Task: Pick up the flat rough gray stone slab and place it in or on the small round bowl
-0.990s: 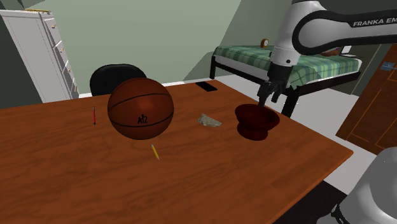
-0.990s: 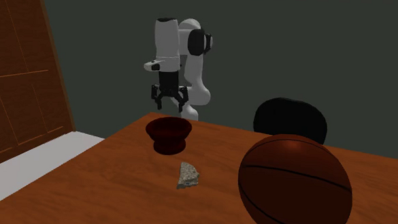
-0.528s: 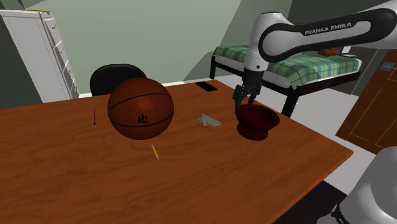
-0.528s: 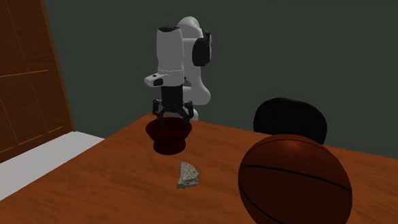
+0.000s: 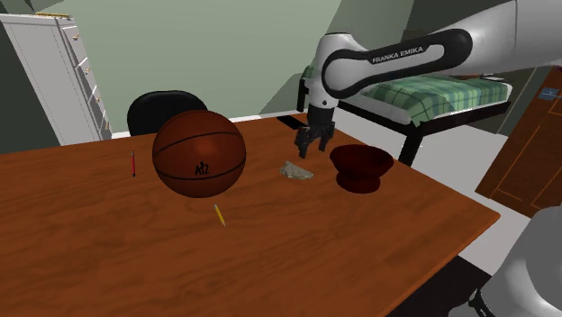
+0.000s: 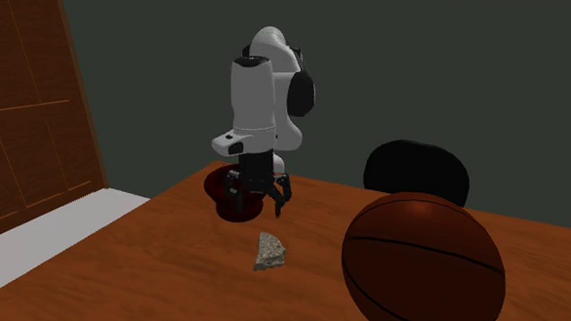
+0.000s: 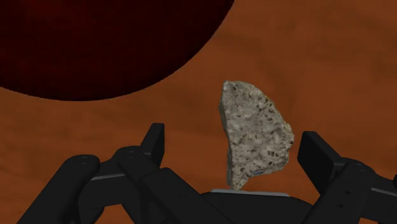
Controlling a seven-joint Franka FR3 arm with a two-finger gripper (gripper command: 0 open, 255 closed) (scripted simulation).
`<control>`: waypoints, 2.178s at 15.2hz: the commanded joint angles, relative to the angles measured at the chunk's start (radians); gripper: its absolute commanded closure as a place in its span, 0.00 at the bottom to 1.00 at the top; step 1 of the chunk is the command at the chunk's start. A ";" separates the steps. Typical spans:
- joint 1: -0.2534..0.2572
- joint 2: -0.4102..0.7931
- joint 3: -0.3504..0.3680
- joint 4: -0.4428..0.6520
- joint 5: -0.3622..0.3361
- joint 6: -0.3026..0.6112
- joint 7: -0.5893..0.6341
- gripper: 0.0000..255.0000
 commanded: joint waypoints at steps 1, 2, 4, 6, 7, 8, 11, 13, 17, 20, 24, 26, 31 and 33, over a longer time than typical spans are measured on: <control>0.012 0.074 0.011 0.067 -0.005 0.004 0.012 0.00; 0.017 0.113 0.015 0.105 -0.009 0.003 0.017 0.00; 0.029 0.191 0.022 0.186 -0.017 -0.001 0.026 0.00; 0.035 0.233 0.025 0.219 -0.022 0.008 0.030 0.00; 0.036 0.236 0.025 0.210 -0.022 0.020 0.030 0.00; 0.036 0.240 0.025 0.201 -0.023 0.032 0.031 0.00; 0.037 0.252 0.025 0.177 -0.024 0.068 0.031 0.00; 0.038 0.258 0.025 0.165 -0.025 0.087 0.032 0.00; 0.038 0.259 0.025 0.165 -0.025 0.087 0.032 0.00; 0.038 0.258 0.025 0.165 -0.025 0.087 0.032 0.00; 0.038 0.259 0.025 0.165 -0.025 0.087 0.032 1.00; 0.038 0.258 0.025 0.164 -0.025 0.087 0.032 1.00; 0.038 0.259 0.025 0.165 -0.025 0.087 0.032 1.00; 0.038 0.250 0.025 0.181 -0.024 0.063 0.032 1.00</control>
